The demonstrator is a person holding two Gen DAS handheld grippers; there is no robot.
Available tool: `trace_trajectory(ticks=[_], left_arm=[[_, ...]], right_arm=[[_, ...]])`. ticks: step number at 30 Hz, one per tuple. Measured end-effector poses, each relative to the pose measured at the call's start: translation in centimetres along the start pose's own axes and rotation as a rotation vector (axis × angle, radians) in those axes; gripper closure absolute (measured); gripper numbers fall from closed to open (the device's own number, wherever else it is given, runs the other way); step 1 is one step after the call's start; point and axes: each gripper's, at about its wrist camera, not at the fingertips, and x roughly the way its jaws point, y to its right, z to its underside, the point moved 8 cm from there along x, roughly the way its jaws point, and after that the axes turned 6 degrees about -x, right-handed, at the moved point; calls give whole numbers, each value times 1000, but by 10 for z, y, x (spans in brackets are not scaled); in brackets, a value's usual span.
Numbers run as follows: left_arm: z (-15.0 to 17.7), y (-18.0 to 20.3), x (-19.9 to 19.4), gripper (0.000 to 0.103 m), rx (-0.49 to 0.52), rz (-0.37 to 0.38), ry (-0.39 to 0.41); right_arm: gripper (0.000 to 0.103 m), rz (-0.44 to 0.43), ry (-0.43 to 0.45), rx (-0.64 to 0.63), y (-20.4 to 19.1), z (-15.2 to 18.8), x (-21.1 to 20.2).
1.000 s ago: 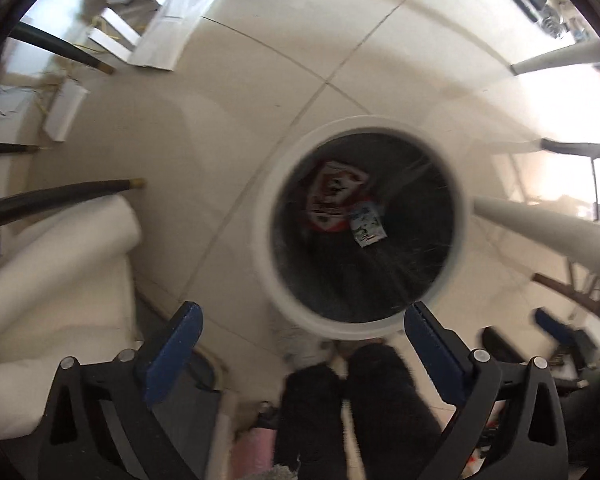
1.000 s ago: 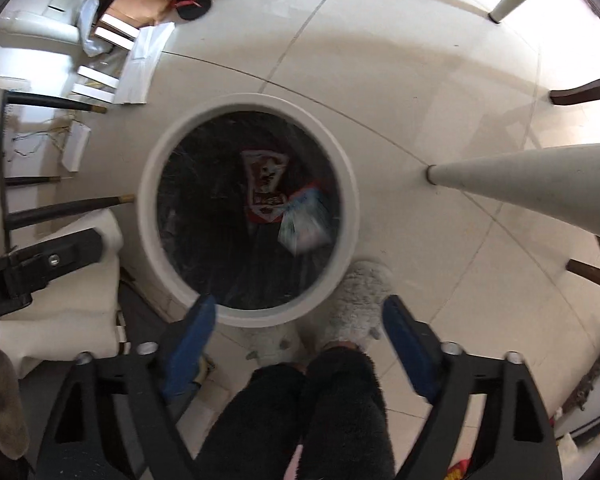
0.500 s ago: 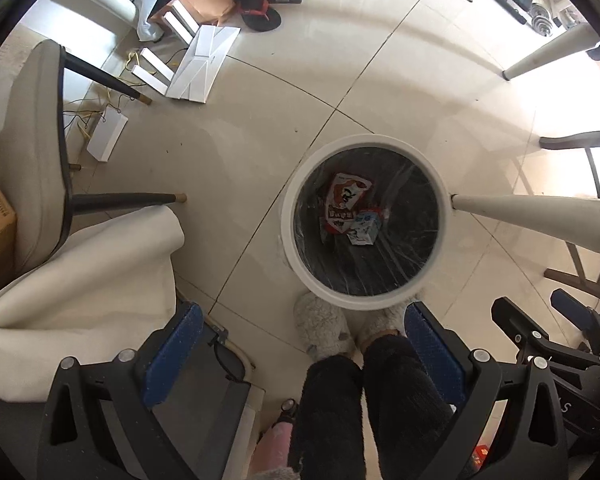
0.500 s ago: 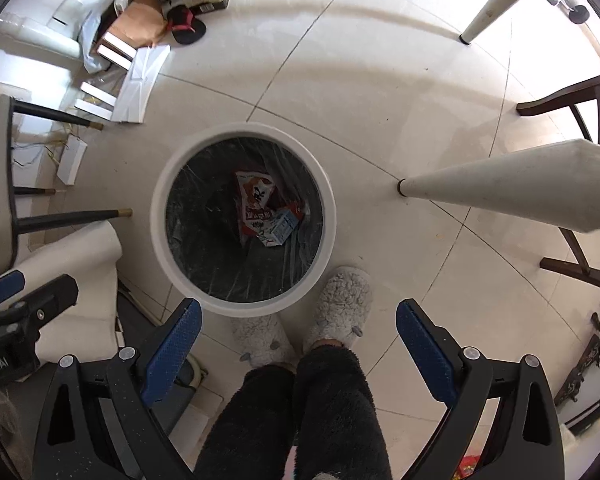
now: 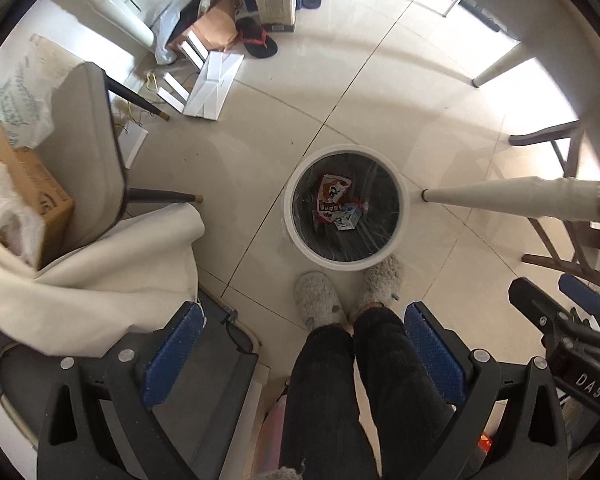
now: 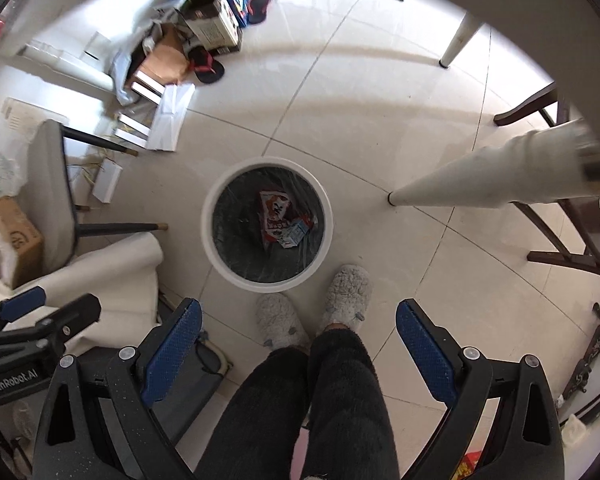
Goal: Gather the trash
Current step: 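Grasp the white medicine leaflet card with the left gripper while the right gripper grasps the plastic bag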
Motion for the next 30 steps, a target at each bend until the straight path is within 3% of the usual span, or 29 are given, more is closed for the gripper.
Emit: trace_trajectory(ticks=[8,15,21,25,30], left_arm=[[13,7,-106,0,20,66,85],[-23,41,-201,0,82,79,261],[-81,81,-251,0,111,59,361],[-124,117,-259,0,120,47,345],[-184,167,-239,0,104,39,256]], right_arm=[[4,-71,48,20,-17,10,-113],[4,-140,160,107,-3,-9,-218],[4,-128,266,228,64,-48,-289],[4,-94,304,327,133,-87,-312],[4,-85,278,427,215,-150,-299]])
